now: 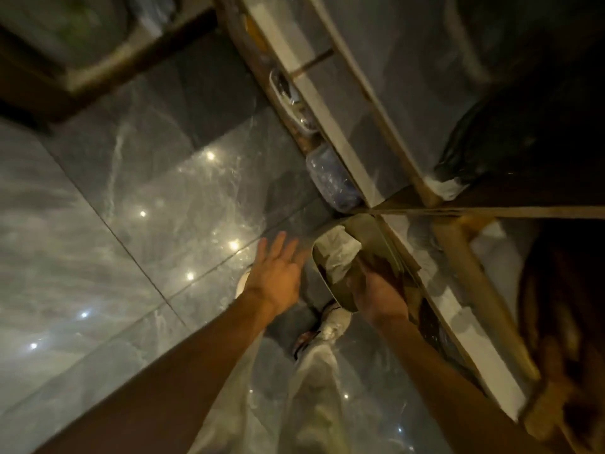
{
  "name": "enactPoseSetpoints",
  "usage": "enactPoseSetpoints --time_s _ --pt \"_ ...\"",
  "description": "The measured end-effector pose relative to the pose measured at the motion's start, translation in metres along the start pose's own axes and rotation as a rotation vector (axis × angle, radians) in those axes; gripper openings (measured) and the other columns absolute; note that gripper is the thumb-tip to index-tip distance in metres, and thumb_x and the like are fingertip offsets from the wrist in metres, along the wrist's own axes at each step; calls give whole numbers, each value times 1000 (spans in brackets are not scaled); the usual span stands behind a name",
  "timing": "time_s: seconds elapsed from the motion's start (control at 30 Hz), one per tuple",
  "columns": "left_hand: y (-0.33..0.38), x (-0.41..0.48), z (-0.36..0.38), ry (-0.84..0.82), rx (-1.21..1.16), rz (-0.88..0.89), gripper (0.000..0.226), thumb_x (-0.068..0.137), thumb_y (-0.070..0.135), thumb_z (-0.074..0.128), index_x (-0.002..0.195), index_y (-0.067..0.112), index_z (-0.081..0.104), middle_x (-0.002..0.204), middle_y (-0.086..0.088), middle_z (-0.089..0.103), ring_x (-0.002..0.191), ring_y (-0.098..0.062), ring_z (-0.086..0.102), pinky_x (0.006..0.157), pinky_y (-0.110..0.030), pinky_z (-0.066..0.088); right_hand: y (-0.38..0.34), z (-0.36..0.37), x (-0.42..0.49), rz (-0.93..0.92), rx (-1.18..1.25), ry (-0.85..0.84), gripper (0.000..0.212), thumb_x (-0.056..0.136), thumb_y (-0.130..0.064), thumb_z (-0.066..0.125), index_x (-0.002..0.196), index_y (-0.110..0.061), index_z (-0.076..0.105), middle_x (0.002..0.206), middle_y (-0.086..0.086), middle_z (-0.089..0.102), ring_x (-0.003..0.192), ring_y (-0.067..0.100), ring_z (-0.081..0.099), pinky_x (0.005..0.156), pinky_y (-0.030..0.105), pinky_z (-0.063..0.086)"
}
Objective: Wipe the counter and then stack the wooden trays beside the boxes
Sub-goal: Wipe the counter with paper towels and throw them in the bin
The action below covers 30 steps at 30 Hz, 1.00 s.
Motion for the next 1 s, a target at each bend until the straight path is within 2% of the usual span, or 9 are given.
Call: enactPoseSetpoints --time_s 0.07,0.17,0.23,0.43,0.53,0.6,0.67,0.83,1.0 --pt "0 -43 -29 40 8 -24 56 99 33 35 152 20 20 163 -6 11 151 -30 0 121 -56 4 -19 -30 -48 7 43 48 53 95 -42 49 144 -26 38 139 12 52 129 31 49 105 45 42" --pt "10 -110 -80 75 35 -14 55 100 40 30 152 22 21 163 -7 11 151 -30 0 120 -58 4 -43 -78 -124 -33 8 136 56 96 -39 50 147 -24 35 156 8 31 146 27 23 120 47 17" --pt "23 -145 -109 96 -1 -11 56 100 43 29 152 23 22 163 -7 11 151 -30 1 120 -56 3 -51 -103 -167 -67 40 205 55 95 -38 51 147 -25 37 157 6 28 148 26 18 121 47 11" --pt "105 -221 -187 214 -51 196 52 98 41 36 145 19 38 155 -6 36 144 -24 31 115 -40 30 -30 -166 -297 -120 239 432 44 97 -33 53 140 -25 49 151 1 42 143 15 34 119 32 19" --pt "163 -245 -220 275 -5 416 47 97 40 40 140 20 47 145 -1 49 134 -19 46 107 -34 38 5 -182 -356 -41 341 593 41 96 -34 54 136 -25 55 144 -3 51 137 12 44 117 32 28" --pt "199 -254 -239 291 23 548 46 98 39 41 138 20 49 143 0 52 132 -17 48 107 -34 39 32 -187 -388 25 431 713 39 94 -33 58 132 -24 59 137 -3 58 130 13 52 111 33 39" --pt "239 -257 -257 297 78 657 44 98 38 41 137 21 49 142 1 52 130 -17 49 107 -36 41 66 -189 -419 137 499 808 39 93 -33 58 132 -25 58 137 -3 58 129 12 52 108 31 42" --pt "327 -248 -287 352 237 812 40 99 38 40 133 21 52 135 2 58 122 -17 56 101 -37 47 146 -182 -468 394 729 985 43 92 -40 56 133 -28 56 139 -4 56 130 11 49 107 36 45" --pt "393 -234 -286 357 242 931 35 99 35 44 128 22 56 125 2 63 112 -12 61 95 -34 52 207 -181 -490 535 827 1047 41 93 -39 56 132 -27 57 134 -6 59 123 10 55 100 28 47"
Point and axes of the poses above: each hand's wrist, its own x-axis towards the middle knuckle, its own z-axis out of the palm, y = z × x, the point moved 2 cm from there along x, towards the middle knuckle
